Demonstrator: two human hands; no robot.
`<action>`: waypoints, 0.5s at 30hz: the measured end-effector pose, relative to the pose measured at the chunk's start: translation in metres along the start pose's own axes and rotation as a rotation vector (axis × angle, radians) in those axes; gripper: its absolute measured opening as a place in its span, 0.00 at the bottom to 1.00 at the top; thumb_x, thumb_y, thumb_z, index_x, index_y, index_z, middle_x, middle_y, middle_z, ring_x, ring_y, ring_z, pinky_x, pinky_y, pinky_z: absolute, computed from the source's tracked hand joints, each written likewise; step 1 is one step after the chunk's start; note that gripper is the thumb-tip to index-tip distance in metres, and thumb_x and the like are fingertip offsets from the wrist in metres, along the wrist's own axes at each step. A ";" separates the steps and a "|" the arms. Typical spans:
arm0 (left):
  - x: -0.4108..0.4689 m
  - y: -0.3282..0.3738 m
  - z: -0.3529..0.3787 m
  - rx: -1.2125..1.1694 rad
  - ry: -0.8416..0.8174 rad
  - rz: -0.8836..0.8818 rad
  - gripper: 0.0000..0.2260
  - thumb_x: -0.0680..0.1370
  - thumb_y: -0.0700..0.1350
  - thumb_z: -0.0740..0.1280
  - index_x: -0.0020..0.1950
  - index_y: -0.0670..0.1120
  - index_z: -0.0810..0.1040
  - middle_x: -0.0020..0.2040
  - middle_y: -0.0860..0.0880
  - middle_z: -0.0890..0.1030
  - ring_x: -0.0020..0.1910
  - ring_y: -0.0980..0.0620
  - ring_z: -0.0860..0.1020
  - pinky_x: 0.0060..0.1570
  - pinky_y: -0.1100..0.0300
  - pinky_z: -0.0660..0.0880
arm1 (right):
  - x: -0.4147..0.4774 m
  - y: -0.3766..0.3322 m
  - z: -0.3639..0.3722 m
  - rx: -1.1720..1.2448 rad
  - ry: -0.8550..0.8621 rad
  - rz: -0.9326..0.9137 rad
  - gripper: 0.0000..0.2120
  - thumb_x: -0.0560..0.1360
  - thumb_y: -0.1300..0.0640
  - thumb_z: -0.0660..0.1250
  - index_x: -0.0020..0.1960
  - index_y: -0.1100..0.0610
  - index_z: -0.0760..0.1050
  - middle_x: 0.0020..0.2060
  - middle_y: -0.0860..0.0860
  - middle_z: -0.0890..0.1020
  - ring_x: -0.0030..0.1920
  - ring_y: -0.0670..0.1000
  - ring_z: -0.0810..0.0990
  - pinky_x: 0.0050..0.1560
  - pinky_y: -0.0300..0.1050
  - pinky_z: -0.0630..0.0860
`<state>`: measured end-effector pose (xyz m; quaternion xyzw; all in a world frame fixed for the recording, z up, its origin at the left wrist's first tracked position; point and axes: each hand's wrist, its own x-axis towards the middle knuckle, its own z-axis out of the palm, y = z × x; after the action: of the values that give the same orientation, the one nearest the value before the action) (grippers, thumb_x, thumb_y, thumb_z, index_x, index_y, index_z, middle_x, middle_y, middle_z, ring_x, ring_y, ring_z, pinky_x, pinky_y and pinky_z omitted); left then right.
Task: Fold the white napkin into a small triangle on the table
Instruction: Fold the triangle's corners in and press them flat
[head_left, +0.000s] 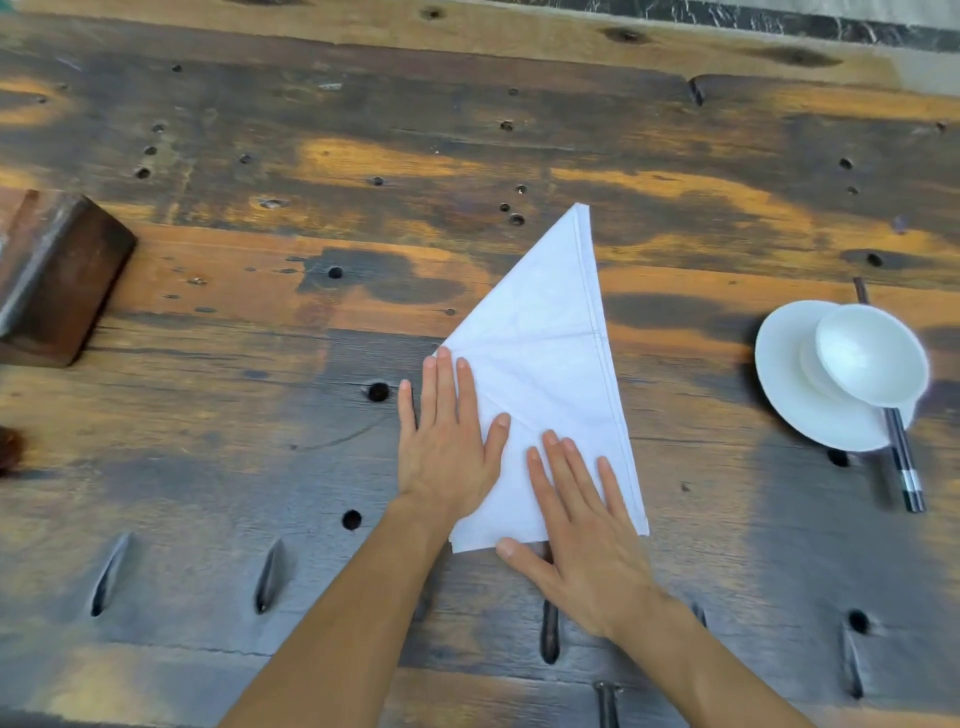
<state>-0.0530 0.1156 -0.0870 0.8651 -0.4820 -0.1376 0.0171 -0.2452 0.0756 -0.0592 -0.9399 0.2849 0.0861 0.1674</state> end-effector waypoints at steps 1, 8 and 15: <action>-0.002 0.000 0.000 -0.004 0.014 -0.001 0.36 0.83 0.63 0.38 0.83 0.40 0.39 0.84 0.41 0.40 0.83 0.43 0.40 0.80 0.40 0.39 | -0.013 0.009 -0.001 -0.009 -0.008 -0.008 0.43 0.80 0.27 0.46 0.83 0.56 0.43 0.82 0.54 0.42 0.82 0.52 0.38 0.79 0.58 0.41; -0.008 -0.003 -0.006 -0.014 0.027 0.009 0.37 0.83 0.64 0.41 0.84 0.39 0.47 0.84 0.39 0.47 0.83 0.41 0.47 0.80 0.38 0.47 | -0.071 0.036 -0.005 0.027 0.080 -0.004 0.39 0.81 0.33 0.51 0.79 0.62 0.60 0.81 0.57 0.59 0.80 0.58 0.59 0.74 0.62 0.56; 0.026 -0.008 -0.037 -0.067 0.064 0.046 0.28 0.84 0.57 0.53 0.80 0.43 0.65 0.80 0.40 0.64 0.77 0.38 0.63 0.73 0.35 0.59 | -0.037 0.047 -0.020 0.277 0.182 0.253 0.36 0.80 0.37 0.55 0.81 0.58 0.59 0.81 0.53 0.55 0.82 0.50 0.50 0.80 0.57 0.52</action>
<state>-0.0236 0.0942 -0.0587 0.8567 -0.4962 -0.1254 0.0645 -0.3010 0.0507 -0.0440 -0.8685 0.4238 -0.0187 0.2566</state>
